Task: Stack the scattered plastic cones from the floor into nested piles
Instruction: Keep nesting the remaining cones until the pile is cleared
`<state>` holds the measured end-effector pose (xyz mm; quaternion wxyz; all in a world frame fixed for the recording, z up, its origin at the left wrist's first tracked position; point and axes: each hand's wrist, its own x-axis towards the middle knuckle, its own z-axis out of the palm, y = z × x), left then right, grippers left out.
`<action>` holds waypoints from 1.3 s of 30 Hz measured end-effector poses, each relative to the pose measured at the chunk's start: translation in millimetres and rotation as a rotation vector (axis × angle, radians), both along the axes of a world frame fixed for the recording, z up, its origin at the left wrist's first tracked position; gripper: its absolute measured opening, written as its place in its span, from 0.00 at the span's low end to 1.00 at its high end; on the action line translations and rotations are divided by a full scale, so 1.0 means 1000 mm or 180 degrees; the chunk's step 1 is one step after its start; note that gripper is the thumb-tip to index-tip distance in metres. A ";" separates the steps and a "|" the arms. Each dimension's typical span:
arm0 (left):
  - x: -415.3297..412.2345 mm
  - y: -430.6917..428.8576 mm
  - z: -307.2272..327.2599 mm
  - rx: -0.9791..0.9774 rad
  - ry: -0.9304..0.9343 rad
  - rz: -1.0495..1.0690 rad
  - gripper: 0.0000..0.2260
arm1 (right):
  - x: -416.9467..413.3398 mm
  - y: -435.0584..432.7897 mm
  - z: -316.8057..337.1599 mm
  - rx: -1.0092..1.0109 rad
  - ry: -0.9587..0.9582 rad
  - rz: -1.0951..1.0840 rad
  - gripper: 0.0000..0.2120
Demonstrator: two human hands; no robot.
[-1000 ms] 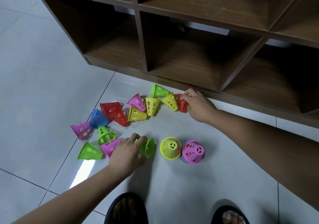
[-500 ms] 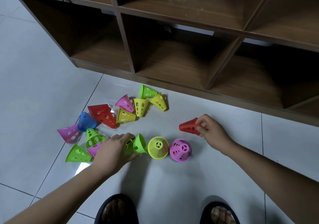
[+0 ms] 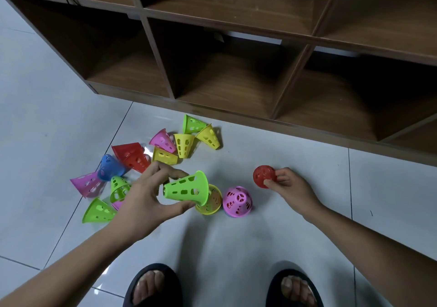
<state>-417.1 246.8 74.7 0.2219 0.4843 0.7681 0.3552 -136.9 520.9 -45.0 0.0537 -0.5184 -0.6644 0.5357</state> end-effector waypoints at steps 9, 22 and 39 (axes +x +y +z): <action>0.024 0.022 -0.018 -0.0216 -0.0002 -0.0469 0.26 | -0.004 0.000 -0.006 0.0691 -0.0419 -0.0004 0.24; 0.021 0.018 -0.055 -0.0292 0.0327 -0.0701 0.23 | -0.015 -0.003 0.027 0.1155 -0.0024 0.0533 0.13; 0.000 -0.029 -0.059 -0.0589 0.0418 -0.0230 0.23 | -0.025 -0.082 0.094 0.1687 0.0484 0.1949 0.17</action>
